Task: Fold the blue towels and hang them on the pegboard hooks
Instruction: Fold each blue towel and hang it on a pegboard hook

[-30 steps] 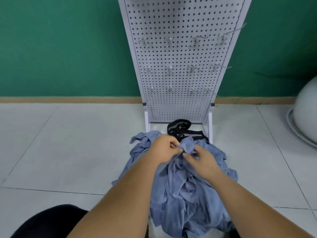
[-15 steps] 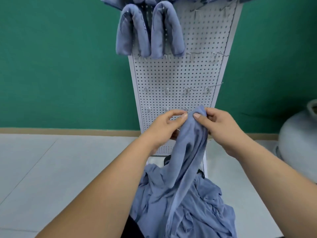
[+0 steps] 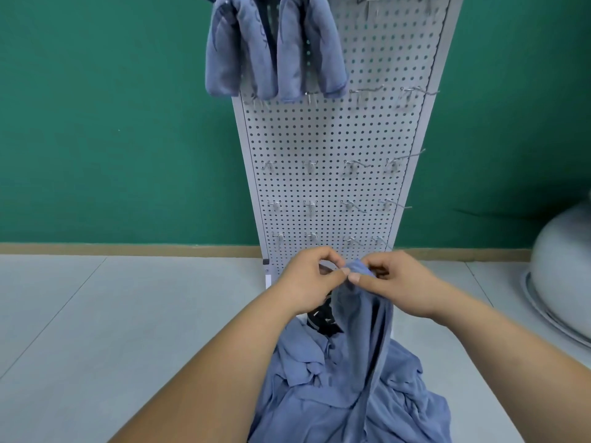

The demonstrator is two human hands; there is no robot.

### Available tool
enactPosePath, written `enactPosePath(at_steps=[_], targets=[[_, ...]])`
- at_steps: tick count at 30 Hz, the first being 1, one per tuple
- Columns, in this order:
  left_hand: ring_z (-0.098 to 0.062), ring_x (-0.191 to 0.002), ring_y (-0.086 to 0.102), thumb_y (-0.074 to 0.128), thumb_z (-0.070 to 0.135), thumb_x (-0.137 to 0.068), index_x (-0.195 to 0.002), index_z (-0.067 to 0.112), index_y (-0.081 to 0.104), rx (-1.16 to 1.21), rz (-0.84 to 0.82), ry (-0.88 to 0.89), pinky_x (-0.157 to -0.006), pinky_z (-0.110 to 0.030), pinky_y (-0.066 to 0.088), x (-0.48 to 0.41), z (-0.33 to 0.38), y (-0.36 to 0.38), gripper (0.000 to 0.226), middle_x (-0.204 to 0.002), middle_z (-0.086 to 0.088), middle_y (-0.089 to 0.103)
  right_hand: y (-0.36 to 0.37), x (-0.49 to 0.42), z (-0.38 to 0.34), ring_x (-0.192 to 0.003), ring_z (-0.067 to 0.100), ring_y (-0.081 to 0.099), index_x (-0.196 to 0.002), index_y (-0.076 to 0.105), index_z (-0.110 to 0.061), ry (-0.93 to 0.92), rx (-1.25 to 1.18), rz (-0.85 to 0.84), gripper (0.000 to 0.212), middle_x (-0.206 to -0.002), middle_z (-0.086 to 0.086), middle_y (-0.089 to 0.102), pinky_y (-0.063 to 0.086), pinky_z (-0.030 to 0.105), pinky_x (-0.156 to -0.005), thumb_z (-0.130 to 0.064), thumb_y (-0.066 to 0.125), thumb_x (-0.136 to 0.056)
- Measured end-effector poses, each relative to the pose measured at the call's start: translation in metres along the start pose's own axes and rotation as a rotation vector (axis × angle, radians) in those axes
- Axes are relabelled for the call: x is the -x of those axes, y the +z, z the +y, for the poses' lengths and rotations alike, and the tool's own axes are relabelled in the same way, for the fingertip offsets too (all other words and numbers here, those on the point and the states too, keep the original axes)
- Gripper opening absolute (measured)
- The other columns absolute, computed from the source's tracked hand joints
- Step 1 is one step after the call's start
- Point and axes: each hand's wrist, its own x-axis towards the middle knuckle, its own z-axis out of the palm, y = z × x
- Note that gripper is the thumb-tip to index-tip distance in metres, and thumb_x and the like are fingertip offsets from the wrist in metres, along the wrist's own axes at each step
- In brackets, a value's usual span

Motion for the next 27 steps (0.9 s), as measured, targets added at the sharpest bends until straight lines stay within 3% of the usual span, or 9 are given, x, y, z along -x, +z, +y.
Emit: enactPosePath(at_steps=[1,3,6,9,11,15,18,21,27], targets=[[-0.023,-0.078,0.073,0.079,0.027,-0.092,-0.089,0.025,0.069,0.008,-0.001,0.01,-0.078,-0.041,0.062,-0.002,-0.001,-0.001,0.01,-0.096,0.0,0.079,-0.001,-0.003,0.003,-0.068,0.014,0.046,-0.088,0.074,-0.016,-0.008,0.002,-0.003,0.035,-0.079,0.018,0.062,0.036,0.032,-0.064,-0.048,0.068,-0.099],[-0.02,-0.086,0.075,0.08,0.016,-0.09,-0.087,0.019,0.066,0.041,-0.005,0.046,-0.088,-0.04,0.062,-0.008,-0.002,-0.003,0.015,-0.098,-0.002,0.079,-0.004,-0.009,0.011,-0.069,0.014,0.048,-0.091,0.073,-0.013,-0.016,0.046,0.033,0.033,-0.085,0.023,0.065,0.038,0.034,-0.066,-0.044,0.065,-0.102],[-0.012,-0.074,0.064,0.081,0.01,-0.088,-0.095,0.02,0.065,0.044,-0.052,0.069,-0.079,-0.032,0.056,-0.012,-0.001,-0.008,0.021,-0.089,-0.003,0.076,-0.007,-0.016,0.021,-0.066,0.012,0.049,-0.087,0.072,-0.018,-0.034,0.145,0.09,0.025,-0.079,0.015,0.065,0.041,0.034,-0.064,-0.036,0.066,-0.103],[-0.011,-0.071,0.06,0.08,0.023,-0.093,-0.117,0.035,0.068,0.019,-0.16,0.044,-0.076,-0.027,0.053,-0.015,-0.002,-0.011,0.029,-0.087,0.004,0.072,-0.008,-0.015,0.022,-0.063,0.008,0.05,-0.087,0.074,-0.029,-0.062,0.199,0.103,0.017,-0.073,0.004,0.066,0.039,0.027,-0.06,-0.036,0.068,-0.101],[-0.012,-0.073,0.057,0.078,0.03,-0.094,-0.112,0.04,0.074,-0.007,-0.182,0.049,-0.079,-0.034,0.053,-0.019,-0.005,-0.011,0.02,-0.083,0.005,0.066,-0.008,-0.014,0.021,-0.063,0.01,0.053,-0.088,0.074,-0.034,-0.077,0.24,0.106,0.014,-0.073,-0.001,0.067,0.04,0.027,-0.059,-0.039,0.068,-0.1],[-0.013,-0.072,0.057,0.083,0.032,-0.09,-0.094,0.026,0.077,-0.068,-0.176,0.042,-0.079,-0.041,0.058,-0.021,-0.006,-0.005,0.009,-0.081,0.003,0.068,-0.008,-0.01,0.023,-0.069,0.018,0.06,-0.09,0.075,-0.036,-0.075,0.303,0.095,0.014,-0.073,-0.005,0.069,0.05,0.037,-0.067,-0.044,0.067,-0.098],[-0.02,-0.073,0.063,0.086,0.031,-0.085,-0.089,0.023,0.072,-0.122,-0.197,0.05,-0.077,-0.037,0.058,-0.02,-0.001,-0.001,0.017,-0.088,-0.007,0.075,-0.009,-0.007,0.024,-0.068,0.017,0.059,-0.086,0.073,-0.037,-0.059,0.334,0.079,0.015,-0.072,-0.007,0.069,0.051,0.037,-0.069,-0.043,0.068,-0.098],[-0.01,-0.066,0.057,0.089,0.023,-0.084,-0.094,0.018,0.07,-0.076,-0.223,0.054,-0.07,-0.026,0.052,-0.019,0.003,0.002,0.021,-0.079,0.003,0.07,-0.011,-0.003,0.026,-0.068,0.014,0.059,-0.084,0.072,-0.04,-0.043,0.354,0.091,0.015,-0.071,-0.01,0.068,0.052,0.038,-0.069,-0.042,0.068,-0.098],[-0.003,-0.061,0.052,0.087,0.034,-0.087,-0.091,0.023,0.078,-0.151,-0.158,0.071,-0.066,-0.024,0.05,-0.017,0.004,0.002,0.015,-0.074,0.005,0.067,-0.009,0.005,0.026,-0.071,0.01,0.063,-0.094,0.075,-0.037,-0.043,0.449,0.151,0.011,-0.072,-0.008,0.07,0.053,0.035,-0.068,-0.041,0.066,-0.099]])
